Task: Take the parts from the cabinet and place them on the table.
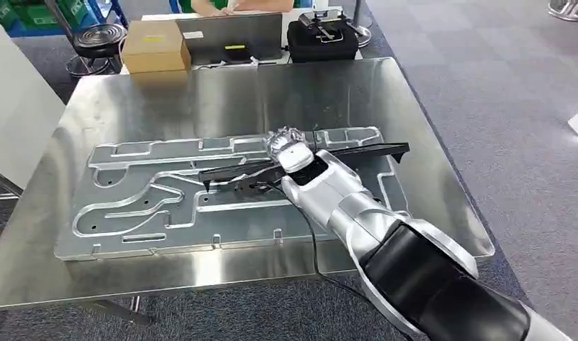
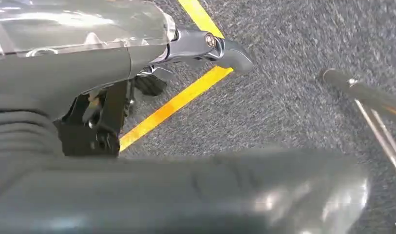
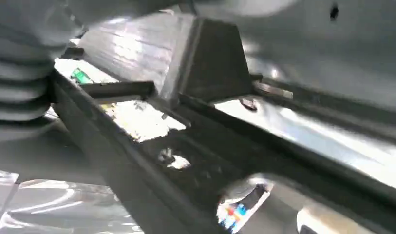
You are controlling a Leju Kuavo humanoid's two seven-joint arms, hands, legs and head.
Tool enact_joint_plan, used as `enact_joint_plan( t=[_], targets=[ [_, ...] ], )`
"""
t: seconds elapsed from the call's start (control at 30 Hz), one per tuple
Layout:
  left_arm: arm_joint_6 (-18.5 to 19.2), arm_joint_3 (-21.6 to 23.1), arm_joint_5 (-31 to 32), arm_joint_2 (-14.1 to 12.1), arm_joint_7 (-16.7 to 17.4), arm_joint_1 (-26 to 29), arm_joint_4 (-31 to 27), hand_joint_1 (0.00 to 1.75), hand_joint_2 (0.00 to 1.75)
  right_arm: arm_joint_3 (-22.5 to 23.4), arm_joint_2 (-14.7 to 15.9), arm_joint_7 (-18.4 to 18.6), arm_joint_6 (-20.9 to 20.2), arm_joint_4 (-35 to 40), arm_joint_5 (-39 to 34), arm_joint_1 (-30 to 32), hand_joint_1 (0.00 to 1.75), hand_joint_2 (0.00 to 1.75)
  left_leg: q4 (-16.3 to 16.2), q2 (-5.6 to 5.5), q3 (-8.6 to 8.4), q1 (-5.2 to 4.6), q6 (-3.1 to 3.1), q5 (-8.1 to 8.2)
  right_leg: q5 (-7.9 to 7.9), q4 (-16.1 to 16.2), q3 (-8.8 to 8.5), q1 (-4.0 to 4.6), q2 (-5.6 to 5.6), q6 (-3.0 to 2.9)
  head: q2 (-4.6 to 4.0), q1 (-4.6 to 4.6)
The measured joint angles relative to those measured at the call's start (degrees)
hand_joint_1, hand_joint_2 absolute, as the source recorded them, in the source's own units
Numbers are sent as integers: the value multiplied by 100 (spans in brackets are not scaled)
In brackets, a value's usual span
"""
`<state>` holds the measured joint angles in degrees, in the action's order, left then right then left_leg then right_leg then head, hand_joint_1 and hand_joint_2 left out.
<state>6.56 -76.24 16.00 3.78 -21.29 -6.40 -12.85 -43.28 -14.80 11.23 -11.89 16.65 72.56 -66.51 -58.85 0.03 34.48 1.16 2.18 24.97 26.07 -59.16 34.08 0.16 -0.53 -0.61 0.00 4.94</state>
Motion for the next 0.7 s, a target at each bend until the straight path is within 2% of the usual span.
enact_joint_plan(
  t=[0.03,0.1,0.13,0.17,0.2,0.27,0.3,0.33,0.37,0.4,0.47,0.5,0.57,0.63,0.67,0.7],
  targets=[
    [-11,20,2,0,11,-4,2,0,0,24,7,-2,29,7,-4,1,0,0,-39,-4,24,4,-72,-8,-18,22,10,-4,-12,26,0,0],
    [-31,46,2,-2,17,2,4,0,0,53,24,-11,64,7,-17,4,0,0,-32,-7,37,-2,-127,-10,-34,44,-2,-3,-12,73,0,-2],
    [-33,50,2,0,20,-1,4,0,0,77,31,-11,68,15,-28,3,0,0,-2,0,29,12,-175,-36,-24,39,-3,-9,-16,110,0,0],
    [-35,52,0,11,26,-9,9,0,0,103,46,-11,73,40,-42,5,0,0,19,10,18,30,-216,-55,51,-44,13,-37,-4,141,0,0],
    [-37,57,0,11,31,-16,9,0,0,127,55,-13,88,48,-48,-3,0,0,22,11,25,29,-250,-59,236,-297,138,-32,9,167,0,0],
    [-44,61,0,11,31,-23,9,0,0,160,64,-20,127,55,-61,9,0,0,21,16,40,21,-272,-59,687,-1212,564,-50,15,206,0,0],
    [-50,63,0,11,37,-23,9,0,0,173,74,-31,149,55,-65,31,0,0,21,17,46,18,-274,-60,824,-1625,766,-52,17,216,0,-2],
    [-53,65,0,11,44,-20,9,0,0,184,81,-44,156,55,-77,48,0,0,21,16,46,18,-274,-60,822,-1795,854,-53,19,216,0,0],
    [-55,68,0,11,46,-20,9,0,0,199,81,-57,158,55,-81,52,0,0,20,12,42,18,-273,-60,685,-1682,807,-54,20,208,0,-2],
    [-57,74,0,13,55,-20,11,0,0,217,81,-57,162,67,-81,49,0,0,20,4,34,18,-271,-61,453,-1322,635,-52,20,187,0,0],
    [-57,85,0,15,57,-26,15,0,0,250,83,-63,164,134,-87,22,0,0,20,-1,18,15,-254,-59,-4,-340,152,-42,19,117,0,-2],
    [-57,87,0,26,57,-32,20,0,0,282,81,-83,164,151,-123,-22,0,0,6,-4,38,-13,-221,-57,-32,-19,18,-10,18,71,0,-2],
    [-57,87,0,26,57,-40,22,0,0,333,70,-116,167,197,-179,-67,0,0,11,-5,63,-17,-155,-74,-33,27,32,14,18,51,0,0],
    [-57,87,0,26,55,-41,22,0,0,387,70,-122,171,225,-197,-89,0,0,44,-4,47,-20,-81,-91,-55,63,28,0,13,-13,0,0],
    [-57,85,0,20,52,-42,22,0,0,411,61,-129,184,271,-195,-92,0,0,-10,1,78,3,-52,-36,-89,113,-4,-39,31,-55,0,0],
    [-57,85,0,18,44,-42,22,0,0,422,51,-129,208,306,-181,-119,0,0,-174,-3,141,1,-33,97,-90,121,-7,-42,33,-86,0,0]
  ],
)
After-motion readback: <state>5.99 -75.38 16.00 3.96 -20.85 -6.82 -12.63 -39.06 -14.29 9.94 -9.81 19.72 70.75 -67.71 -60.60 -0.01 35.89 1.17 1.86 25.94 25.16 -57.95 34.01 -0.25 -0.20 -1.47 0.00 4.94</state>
